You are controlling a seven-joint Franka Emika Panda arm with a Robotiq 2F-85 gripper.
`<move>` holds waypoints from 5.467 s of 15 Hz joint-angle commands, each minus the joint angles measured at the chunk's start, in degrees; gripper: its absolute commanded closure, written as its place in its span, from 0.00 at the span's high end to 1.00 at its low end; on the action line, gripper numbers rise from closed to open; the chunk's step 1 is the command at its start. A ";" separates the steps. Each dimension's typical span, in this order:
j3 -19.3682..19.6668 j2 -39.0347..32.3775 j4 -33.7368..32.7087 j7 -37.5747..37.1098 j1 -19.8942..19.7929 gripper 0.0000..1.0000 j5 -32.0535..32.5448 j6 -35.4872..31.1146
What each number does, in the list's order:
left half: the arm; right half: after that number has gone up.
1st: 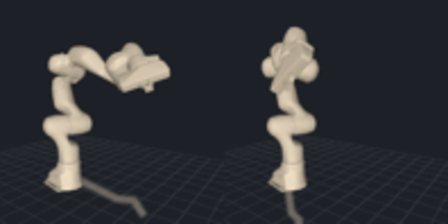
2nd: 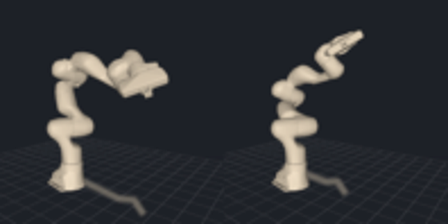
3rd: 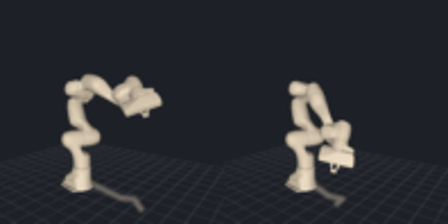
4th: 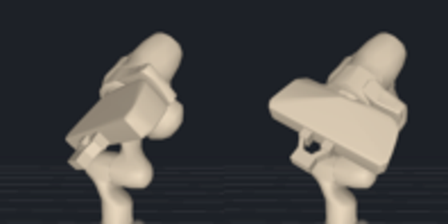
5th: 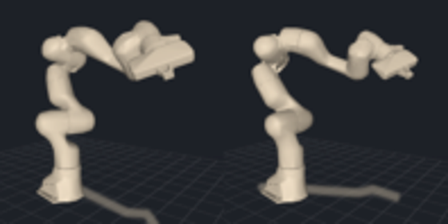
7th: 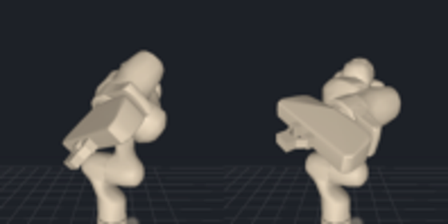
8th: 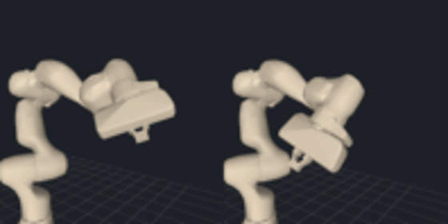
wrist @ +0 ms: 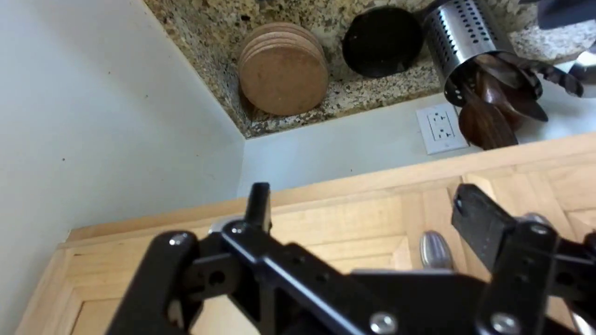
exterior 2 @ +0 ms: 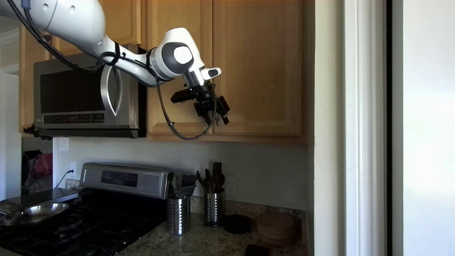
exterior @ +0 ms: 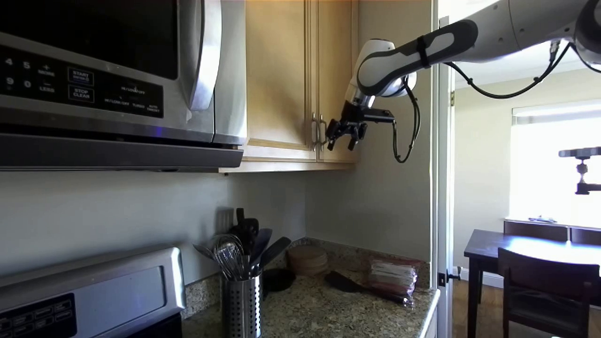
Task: Open the right drawer of the cabinet.
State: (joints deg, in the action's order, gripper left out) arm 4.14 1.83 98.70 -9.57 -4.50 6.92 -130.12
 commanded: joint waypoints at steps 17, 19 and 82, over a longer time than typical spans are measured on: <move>-0.06 -2.27 -4.11 6.59 0.19 0.06 -13.97 -9.08; -0.09 -2.35 -4.12 8.67 0.21 0.10 -13.73 -9.01; 0.28 14.20 9.93 -13.25 -11.25 0.83 30.04 29.33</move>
State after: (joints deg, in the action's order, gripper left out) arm 4.14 18.23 109.84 -25.56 -18.69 37.48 -102.94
